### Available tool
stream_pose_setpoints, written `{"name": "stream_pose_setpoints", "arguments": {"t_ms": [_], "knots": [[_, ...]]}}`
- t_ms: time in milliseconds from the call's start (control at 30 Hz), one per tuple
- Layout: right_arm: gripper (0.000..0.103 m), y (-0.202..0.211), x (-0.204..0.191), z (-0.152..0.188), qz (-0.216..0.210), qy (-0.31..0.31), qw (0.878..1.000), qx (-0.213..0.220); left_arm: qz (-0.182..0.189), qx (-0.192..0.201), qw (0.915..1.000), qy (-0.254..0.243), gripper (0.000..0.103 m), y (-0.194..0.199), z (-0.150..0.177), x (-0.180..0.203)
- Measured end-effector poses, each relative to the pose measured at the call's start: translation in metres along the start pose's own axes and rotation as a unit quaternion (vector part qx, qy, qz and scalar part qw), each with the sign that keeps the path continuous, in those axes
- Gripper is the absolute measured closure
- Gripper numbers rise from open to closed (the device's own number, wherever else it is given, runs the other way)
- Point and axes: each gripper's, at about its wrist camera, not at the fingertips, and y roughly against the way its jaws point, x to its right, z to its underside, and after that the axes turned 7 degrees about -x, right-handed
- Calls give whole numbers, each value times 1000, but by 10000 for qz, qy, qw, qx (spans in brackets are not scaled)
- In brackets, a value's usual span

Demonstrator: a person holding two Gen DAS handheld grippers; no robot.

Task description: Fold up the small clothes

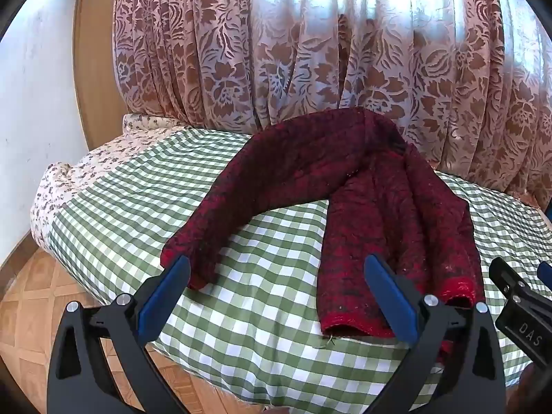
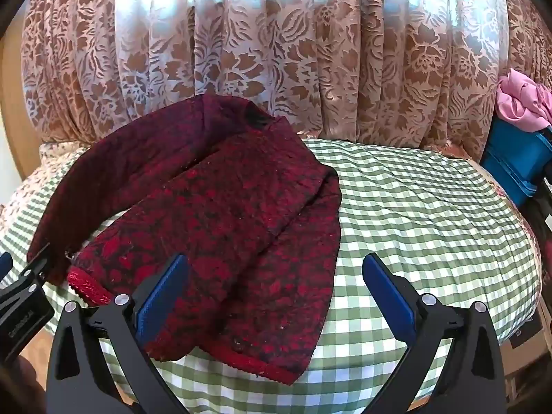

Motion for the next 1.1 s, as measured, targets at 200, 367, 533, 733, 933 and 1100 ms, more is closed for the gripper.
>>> {"name": "stream_pose_setpoints", "arguments": {"t_ms": [200, 367, 533, 733, 933, 1100], "knots": [[3, 0, -3, 0, -41, 26, 10000, 9, -22, 13, 10000, -6, 2, 0, 1, -1], [3, -9, -3, -4, -140, 72, 9998, -134, -53, 6, 10000, 17, 2, -11, 4, -2], [3, -11, -4, -11, -174, 90, 9997, -168, -89, -42, 10000, -2, 2, -14, 5, -2], [3, -12, -8, -4, -192, 177, 9996, -124, -127, -86, 9999, 29, 2, -16, 4, -4], [3, -11, -9, -4, -212, 181, 9995, -117, -145, -83, 9999, 33, 2, -15, 4, -5], [3, -10, -8, -4, -217, 185, 9995, -131, -145, -93, 9999, -3, 2, -15, 4, -4]]}}
